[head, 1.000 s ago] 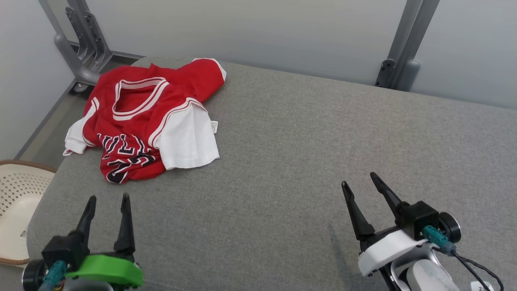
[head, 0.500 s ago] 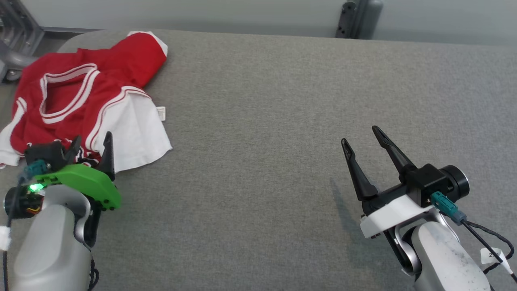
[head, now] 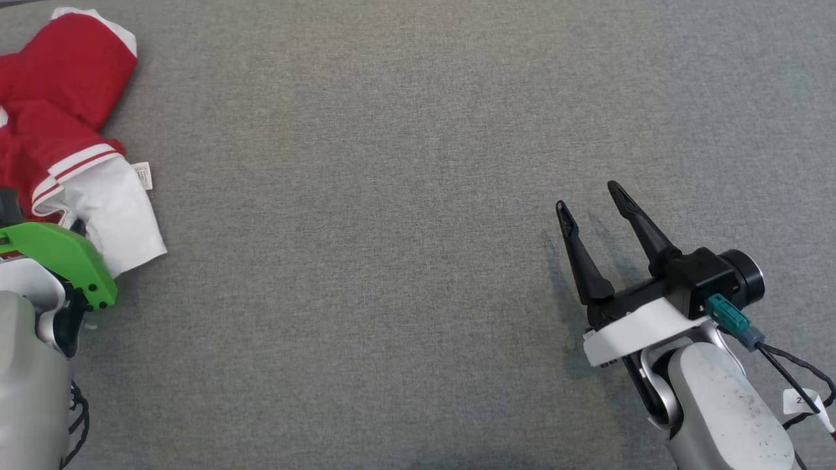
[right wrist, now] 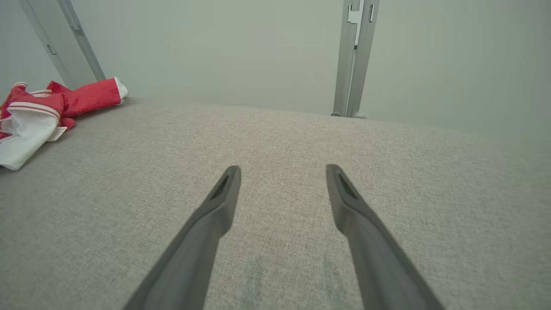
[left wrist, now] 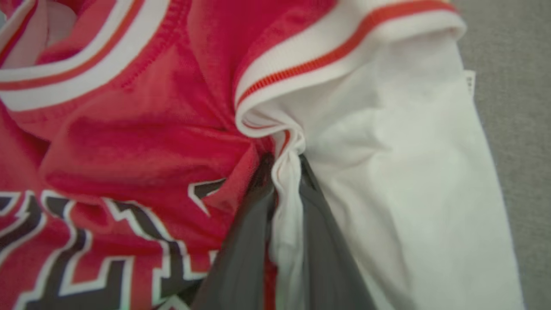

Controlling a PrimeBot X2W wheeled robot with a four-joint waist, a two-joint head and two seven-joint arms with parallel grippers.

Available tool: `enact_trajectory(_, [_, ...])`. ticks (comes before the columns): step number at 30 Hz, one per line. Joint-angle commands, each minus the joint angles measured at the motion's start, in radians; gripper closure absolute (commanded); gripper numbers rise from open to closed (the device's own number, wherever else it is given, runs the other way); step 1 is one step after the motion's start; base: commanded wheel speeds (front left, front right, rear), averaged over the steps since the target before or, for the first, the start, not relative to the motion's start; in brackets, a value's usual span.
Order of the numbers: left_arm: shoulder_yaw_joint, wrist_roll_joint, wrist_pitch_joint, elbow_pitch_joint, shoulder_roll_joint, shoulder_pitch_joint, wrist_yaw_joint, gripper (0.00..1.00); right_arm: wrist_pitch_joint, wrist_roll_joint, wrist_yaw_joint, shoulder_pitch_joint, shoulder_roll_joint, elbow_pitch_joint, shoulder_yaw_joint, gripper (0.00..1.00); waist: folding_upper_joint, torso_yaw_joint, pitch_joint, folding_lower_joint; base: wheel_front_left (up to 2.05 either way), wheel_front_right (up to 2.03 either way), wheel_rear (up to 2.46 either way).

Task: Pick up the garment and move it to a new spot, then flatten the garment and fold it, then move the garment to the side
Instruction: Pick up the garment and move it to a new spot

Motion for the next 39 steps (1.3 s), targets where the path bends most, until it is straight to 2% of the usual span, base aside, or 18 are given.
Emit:
enact_trajectory(1, [-0.010, -0.012, 0.008, 0.006, -0.006, -0.003, -0.009, 1.00, -0.003, 0.003, 0.000, 0.010, 0.001, -0.001, -0.007, 0.00, 0.0000, -0.014, 0.010, -0.0001, 0.00, 0.00, 0.00])
enact_trajectory(5, [-0.047, -0.026, 0.013, -0.047, -0.004, 0.005, -0.018, 1.00, -0.003, 0.009, 0.000, 0.038, 0.014, 0.007, -0.027, 0.00, 0.0000, 0.010, -0.027, -0.0001, 0.00, 0.00, 0.00])
enact_trajectory(9, [-0.083, -0.093, 0.019, -0.205, 0.042, 0.034, -0.017, 1.00, -0.003, 0.015, 0.000, 0.060, 0.027, 0.011, -0.034, 0.00, 0.0000, 0.025, -0.071, -0.0001, 0.00, 0.00, 0.00])
enact_trajectory(13, [-0.114, -0.176, 0.075, -0.475, 0.135, 0.077, -0.016, 1.00, -0.003, 0.021, 0.000, 0.088, 0.042, 0.008, -0.047, 0.00, 0.0000, 0.030, -0.113, -0.0001, 0.00, 0.00, 0.00])
enact_trajectory(16, [-0.090, -0.244, 0.139, -0.699, 0.201, 0.101, -0.017, 1.00, -0.003, 0.029, 0.000, 0.096, 0.053, 0.007, -0.050, 0.00, 0.0000, 0.020, -0.135, -0.0001, 0.00, 0.00, 0.00])
enact_trajectory(19, [-0.045, -0.311, 0.224, -0.914, 0.250, 0.116, -0.007, 1.00, -0.003, 0.038, 0.000, 0.094, 0.065, -0.002, -0.051, 0.00, 0.0000, -0.009, -0.151, -0.0001, 0.00, 0.00, 0.00])
enact_trajectory(21, [-0.029, -0.357, 0.281, -1.042, 0.261, 0.119, 0.008, 1.00, -0.003, 0.044, 0.000, 0.091, 0.073, -0.005, -0.047, 0.00, 0.0000, -0.040, -0.160, -0.0001, 0.00, 0.00, 0.00])
enact_trajectory(24, [-0.028, -0.407, 0.359, -1.202, 0.265, 0.105, 0.036, 1.00, -0.003, 0.050, 0.000, 0.087, 0.080, -0.006, -0.044, 0.00, 0.0000, -0.092, -0.170, -0.0001, 0.00, 0.00, 0.00])
enact_trajectory(26, [-0.038, -0.436, 0.400, -1.286, 0.246, 0.081, 0.058, 1.00, -0.003, 0.054, 0.000, 0.084, 0.083, -0.007, -0.043, 0.00, 0.0000, -0.136, -0.176, -0.0001, 0.00, 0.00, 0.00])
enact_trajectory(30, [-0.096, -0.463, 0.464, -1.374, 0.207, 0.034, 0.088, 1.00, -0.003, 0.061, 0.000, 0.086, 0.087, -0.008, -0.048, 0.00, 0.0000, -0.237, -0.183, -0.0001, 0.00, 0.00, 0.00])
enact_trajectory(35, [-0.167, -0.440, 0.487, -1.346, 0.149, -0.013, 0.113, 1.00, -0.003, 0.080, 0.000, 0.082, 0.089, -0.012, -0.030, 0.00, 0.0000, -0.370, -0.176, -0.0001, 0.00, 0.00, 0.00])
enact_trajectory(39, [-0.213, -0.413, 0.450, -1.228, 0.095, 0.004, 0.120, 1.00, -0.003, 0.105, 0.000, 0.086, 0.089, -0.018, -0.029, 0.00, 0.0000, -0.467, -0.158, -0.0001, 0.00, 0.00, 0.00])
